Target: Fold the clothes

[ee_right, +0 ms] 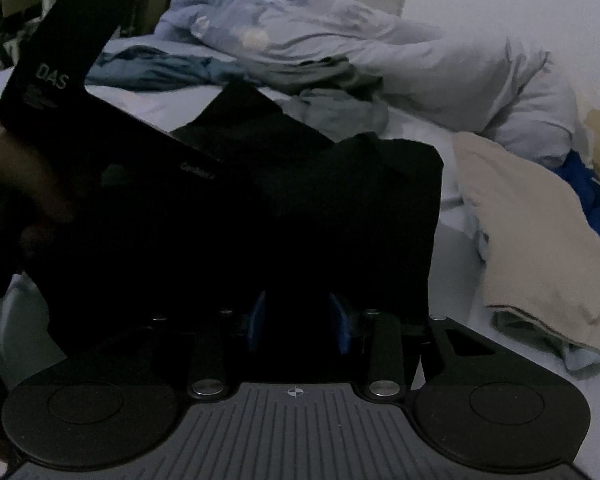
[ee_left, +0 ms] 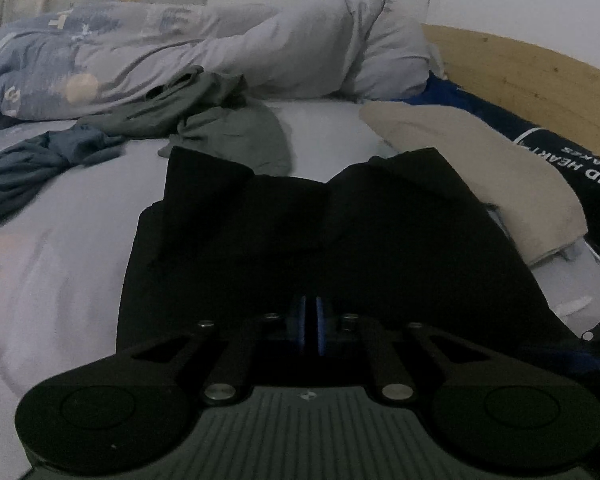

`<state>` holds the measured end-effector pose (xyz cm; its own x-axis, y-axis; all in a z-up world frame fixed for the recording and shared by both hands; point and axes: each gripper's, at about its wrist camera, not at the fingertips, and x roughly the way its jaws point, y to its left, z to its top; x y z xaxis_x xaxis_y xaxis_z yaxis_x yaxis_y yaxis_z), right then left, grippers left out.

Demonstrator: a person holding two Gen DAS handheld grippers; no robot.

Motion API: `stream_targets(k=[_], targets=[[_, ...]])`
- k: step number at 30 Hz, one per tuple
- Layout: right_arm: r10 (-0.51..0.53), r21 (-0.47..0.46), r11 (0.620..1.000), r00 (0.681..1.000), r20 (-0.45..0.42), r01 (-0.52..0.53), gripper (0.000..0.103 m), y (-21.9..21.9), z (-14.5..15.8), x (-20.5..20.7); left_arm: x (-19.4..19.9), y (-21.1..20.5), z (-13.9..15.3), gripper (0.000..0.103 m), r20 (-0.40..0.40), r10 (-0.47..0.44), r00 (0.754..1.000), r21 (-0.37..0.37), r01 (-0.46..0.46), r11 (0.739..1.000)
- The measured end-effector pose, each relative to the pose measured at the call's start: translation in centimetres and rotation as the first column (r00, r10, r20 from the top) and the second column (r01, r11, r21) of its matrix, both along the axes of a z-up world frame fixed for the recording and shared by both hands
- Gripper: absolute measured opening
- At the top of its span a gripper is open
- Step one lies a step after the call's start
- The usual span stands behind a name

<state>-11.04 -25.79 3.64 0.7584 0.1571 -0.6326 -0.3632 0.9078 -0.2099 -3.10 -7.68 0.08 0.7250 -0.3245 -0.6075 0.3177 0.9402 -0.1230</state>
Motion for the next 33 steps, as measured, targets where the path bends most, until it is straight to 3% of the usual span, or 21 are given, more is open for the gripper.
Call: stream_targets(k=[8, 13, 17, 21, 24, 27, 28, 31, 33], targets=[[-0.037, 0.068, 0.997, 0.997, 0.071, 0.033, 0.04, -0.4, 2.1, -1.0, -6.5, 2.0, 2.2, 0.009, -0.017, -0.016, 1.0, -0.029, 0.016, 0.999], [-0.012, -0.006, 1.0, 1.0, -0.011, 0.012, 0.043, 0.5, 0.5, -0.3, -8.4, 2.1, -0.4, 0.008, -0.089, -0.043, 0.995, -0.02, 0.041, 0.999], [-0.007, -0.04, 0.999, 1.0, -0.016, 0.006, 0.044, 1.1, 0.2, -0.2, -6.7, 3.6, -1.1, 0.007, -0.162, -0.022, 0.986, -0.129, 0.001, 0.992], [-0.041, 0.039, 0.998, 0.999, -0.019, 0.042, 0.045, 0.2, 1.0, -0.3, -7.4, 6.2, 0.6, 0.009, -0.152, 0.022, 0.988, -0.212, -0.054, 0.976], [-0.085, 0.1, 0.991, 0.996, -0.026, 0.087, 0.046, -0.8, 1.6, -0.1, -7.6, 10.3, 1.9, 0.026, -0.149, 0.15, 0.977, -0.283, -0.188, 0.94], [-0.116, 0.139, 0.984, 0.993, -0.005, 0.115, 0.046, -1.6, 2.1, -0.2, -7.1, 14.2, 1.5, 0.042, -0.231, 0.236, 0.944, -0.352, -0.307, 0.884], [-0.117, 0.154, 0.981, 0.993, 0.007, 0.114, 0.046, -1.8, 2.3, -0.3, -6.6, 15.0, 0.8, 0.05, -0.281, 0.23, 0.932, -0.37, -0.326, 0.87], [-0.118, 0.181, 0.977, 0.992, 0.038, 0.109, 0.046, -2.1, 2.7, -0.5, -5.3, 16.0, -1.9, 0.053, -0.408, 0.169, 0.897, -0.434, -0.353, 0.829], [-0.112, 0.198, 0.975, 0.992, 0.05, 0.1, 0.046, -2.1, 2.9, -0.4, -4.6, 16.3, -3.1, 0.054, -0.431, 0.135, 0.892, -0.498, -0.359, 0.789]])
